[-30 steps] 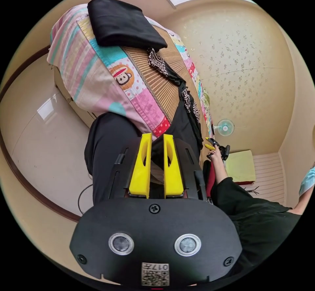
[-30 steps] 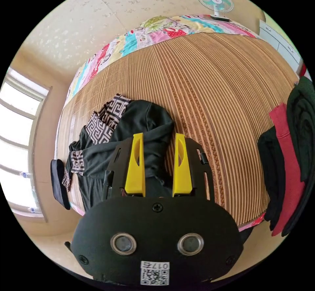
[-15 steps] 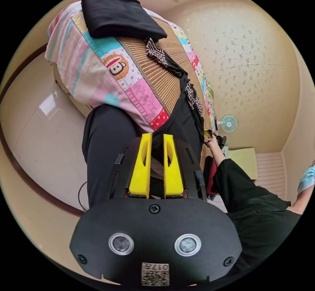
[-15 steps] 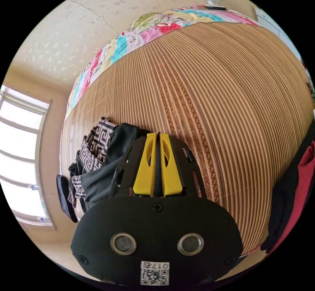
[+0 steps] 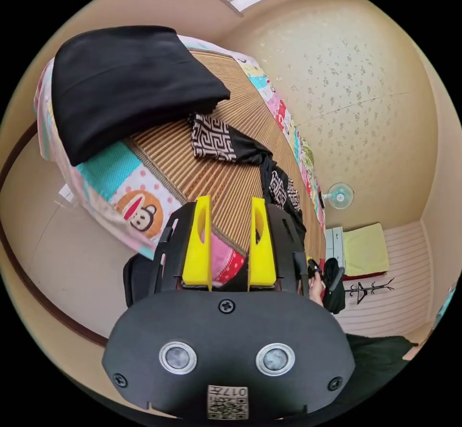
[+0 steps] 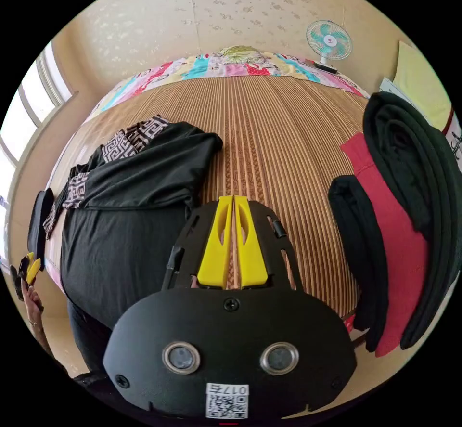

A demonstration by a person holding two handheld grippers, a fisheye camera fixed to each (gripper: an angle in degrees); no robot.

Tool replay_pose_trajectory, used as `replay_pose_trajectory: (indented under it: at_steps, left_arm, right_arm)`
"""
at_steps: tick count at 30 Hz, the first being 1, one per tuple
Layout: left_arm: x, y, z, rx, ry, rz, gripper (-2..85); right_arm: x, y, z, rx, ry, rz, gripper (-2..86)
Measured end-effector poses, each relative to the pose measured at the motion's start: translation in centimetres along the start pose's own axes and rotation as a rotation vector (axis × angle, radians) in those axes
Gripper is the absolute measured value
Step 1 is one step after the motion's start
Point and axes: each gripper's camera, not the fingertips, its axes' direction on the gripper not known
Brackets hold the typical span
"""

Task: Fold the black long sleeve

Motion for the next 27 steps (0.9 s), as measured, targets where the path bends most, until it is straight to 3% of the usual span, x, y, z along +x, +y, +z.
replay_pose_trajectory:
  at_steps: [5, 9, 13, 16, 21, 24, 27]
  left_arm:
    - [-0.8, -4.0, 4.1, 0.096, -0.109, -0.075, 11.9]
    - [-1.3, -4.3, 6.6, 0.081, -0.174, -0.03, 5.5]
    - [-1.6, -3.5, 4.6, 0.066, -0.108, -0.054, 3.9]
    - [0.7, -1.6, 0.2, 0.165, -0.081, 0.071, 3.6]
    - [4.6, 1.6, -6.3, 0.256, -0.032, 0.222, 3.6]
    - [6.3, 3.6, -8.6, 0.247, -0.036, 0.276, 3.6]
    - [7.1, 5.9, -9.6, 0.249, -0.004, 0.297, 3.6]
  right_arm:
    - [2.8, 5.9, -4.5, -0.034, -0.053, 0.002, 0.7]
    - [5.4, 8.6, -8.7, -0.011, 0.047, -0.062, 0.9]
    - [6.0, 8.9, -10.2, -0.045, 0.062, -0.209, 1.5]
    - [3.8, 8.4, -10.7, -0.006, -0.077, -0.325, 3.1]
    - [-8.5, 5.3, -9.6, -0.019, -0.49, -0.619, 9.4]
    - [-20.1, 5.2, -9.8, -0.04, -0.621, -0.887, 12.0]
    - [-31.9, 7.6, -10.3, 0.003, -0.61, -1.112, 13.1]
